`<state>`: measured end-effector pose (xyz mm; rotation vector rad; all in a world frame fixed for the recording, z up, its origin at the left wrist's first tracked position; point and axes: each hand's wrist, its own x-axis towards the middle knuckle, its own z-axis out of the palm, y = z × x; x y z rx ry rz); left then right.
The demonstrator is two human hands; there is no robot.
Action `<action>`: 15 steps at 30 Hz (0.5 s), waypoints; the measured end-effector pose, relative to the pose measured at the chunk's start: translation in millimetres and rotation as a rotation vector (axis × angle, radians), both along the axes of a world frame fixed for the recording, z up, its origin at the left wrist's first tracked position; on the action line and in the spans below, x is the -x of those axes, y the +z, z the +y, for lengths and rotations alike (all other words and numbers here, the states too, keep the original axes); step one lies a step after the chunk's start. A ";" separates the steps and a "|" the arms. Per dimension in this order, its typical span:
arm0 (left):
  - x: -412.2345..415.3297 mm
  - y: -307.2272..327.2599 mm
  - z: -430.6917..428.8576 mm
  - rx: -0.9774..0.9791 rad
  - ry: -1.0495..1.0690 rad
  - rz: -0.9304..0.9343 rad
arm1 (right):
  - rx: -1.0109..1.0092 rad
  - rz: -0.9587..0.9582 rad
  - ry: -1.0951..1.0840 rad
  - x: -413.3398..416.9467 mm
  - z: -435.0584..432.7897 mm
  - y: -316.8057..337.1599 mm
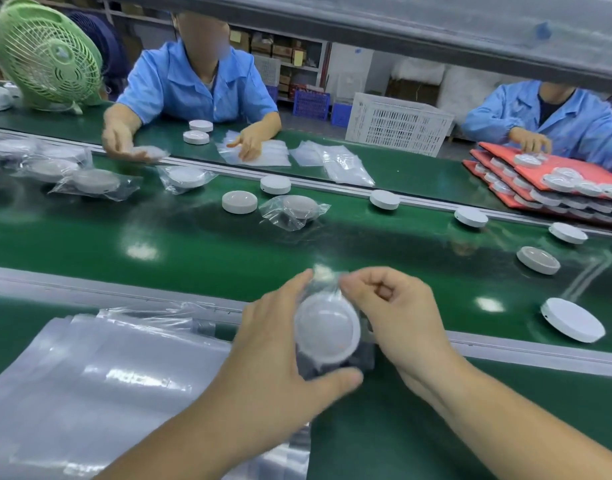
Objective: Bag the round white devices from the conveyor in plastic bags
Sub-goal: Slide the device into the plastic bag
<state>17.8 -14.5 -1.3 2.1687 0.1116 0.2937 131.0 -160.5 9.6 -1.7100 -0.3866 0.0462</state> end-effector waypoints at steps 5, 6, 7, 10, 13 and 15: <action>3.9 -1.3 8.4 -0.630 -0.026 -0.053 | 0.210 -0.271 -0.199 -86.0 37.3 4.8; 3.7 -2.1 9.1 -0.633 -0.078 -0.036 | 0.291 -0.354 -0.228 -103.1 41.8 8.6; 3.6 -4.2 10.7 -0.629 -0.123 0.000 | 0.392 -0.426 -0.252 -120.3 45.4 11.6; 6.2 -2.5 16.8 -0.478 -0.233 0.116 | 0.833 -0.508 -0.280 -164.5 52.7 13.0; 8.6 -13.0 18.1 -0.405 -0.391 0.156 | 1.177 -0.338 -0.153 -185.8 57.8 2.7; 7.0 -28.5 23.0 -0.423 -0.437 0.306 | 1.238 -0.265 -0.035 -190.6 56.2 -5.8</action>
